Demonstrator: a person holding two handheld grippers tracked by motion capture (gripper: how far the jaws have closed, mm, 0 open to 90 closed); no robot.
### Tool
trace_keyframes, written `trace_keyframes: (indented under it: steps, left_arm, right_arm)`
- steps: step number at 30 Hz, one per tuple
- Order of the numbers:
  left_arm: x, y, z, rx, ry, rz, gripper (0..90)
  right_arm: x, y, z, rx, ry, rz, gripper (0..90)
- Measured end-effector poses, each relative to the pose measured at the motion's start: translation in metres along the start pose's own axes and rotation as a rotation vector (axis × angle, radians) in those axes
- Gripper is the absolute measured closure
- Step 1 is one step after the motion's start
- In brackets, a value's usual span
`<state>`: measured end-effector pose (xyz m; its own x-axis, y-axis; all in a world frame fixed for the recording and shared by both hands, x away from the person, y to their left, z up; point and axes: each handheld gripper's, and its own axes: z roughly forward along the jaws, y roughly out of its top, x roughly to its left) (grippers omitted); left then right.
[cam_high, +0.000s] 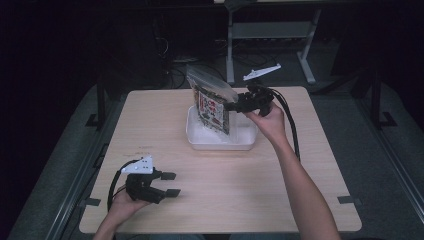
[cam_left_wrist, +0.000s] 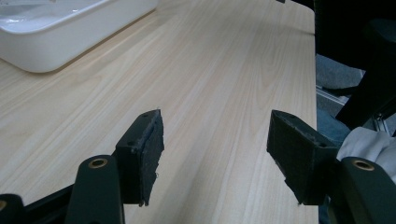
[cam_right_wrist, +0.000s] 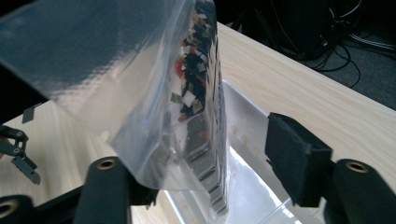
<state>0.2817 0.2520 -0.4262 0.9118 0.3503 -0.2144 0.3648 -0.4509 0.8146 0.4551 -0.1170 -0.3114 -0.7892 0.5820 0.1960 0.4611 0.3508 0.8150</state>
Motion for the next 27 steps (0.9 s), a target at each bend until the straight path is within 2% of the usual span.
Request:
trace_keyframes:
  steps: [1, 2, 3, 5, 6, 9, 13, 16, 20, 24, 27]
  left_arm:
    - [0.0, 0.0, 0.0, 0.001, 0.0, 0.0, 35.5]
    - [0.0, 0.0, 0.0, 0.002, -0.001, 0.001, 35.5]
    - [0.0, 0.0, 0.0, 0.003, -0.001, 0.002, 35.5]
    - [0.0, 0.0, 0.0, 0.002, -0.002, 0.005, 35.5]
    - [-0.001, 0.0, 0.0, 0.001, -0.001, 0.003, 35.6]
    - [0.0, 0.0, 0.0, 0.0, -0.001, 0.001, 35.6]
    - [0.0, 0.0, 0.001, 0.003, -0.002, 0.004, 35.6]
    - [0.0, 0.0, 0.0, 0.001, 0.001, 0.002, 35.6]
    - [0.0, 0.0, -0.001, 0.0, 0.012, 0.003, 34.8]
    - [0.0, 0.0, 0.0, 0.009, 0.022, 0.002, 33.4]
    - [0.0, 0.0, 0.001, 0.012, 0.026, 0.004, 32.3]
  right_arm:
    - [0.001, 0.0, 0.0, 0.002, -0.005, -0.005, 45.1]
    - [0.002, 0.001, -0.001, -0.003, -0.041, -0.004, 57.5]
    - [0.002, 0.001, -0.001, -0.003, -0.041, -0.004, 57.5]
    - [-0.001, 0.001, -0.002, 0.004, -0.078, 0.022, 64.6]
    - [-0.004, 0.0, -0.001, 0.01, -0.072, 0.034, 71.6]
    - [-0.011, -0.002, 0.0, 0.007, -0.055, 0.07, 73.7]
    - [-0.015, -0.002, 0.0, 0.008, -0.064, 0.091, 72.5]
    - [-0.014, -0.002, 0.0, 0.015, -0.09, 0.084, 58.6]
    - [-0.013, -0.002, 0.0, 0.018, -0.078, 0.092, 52.0]
    - [-0.012, -0.003, -0.001, 0.023, -0.071, 0.094, 49.7]
    - [-0.012, -0.005, -0.002, 0.018, -0.088, 0.092, 53.3]
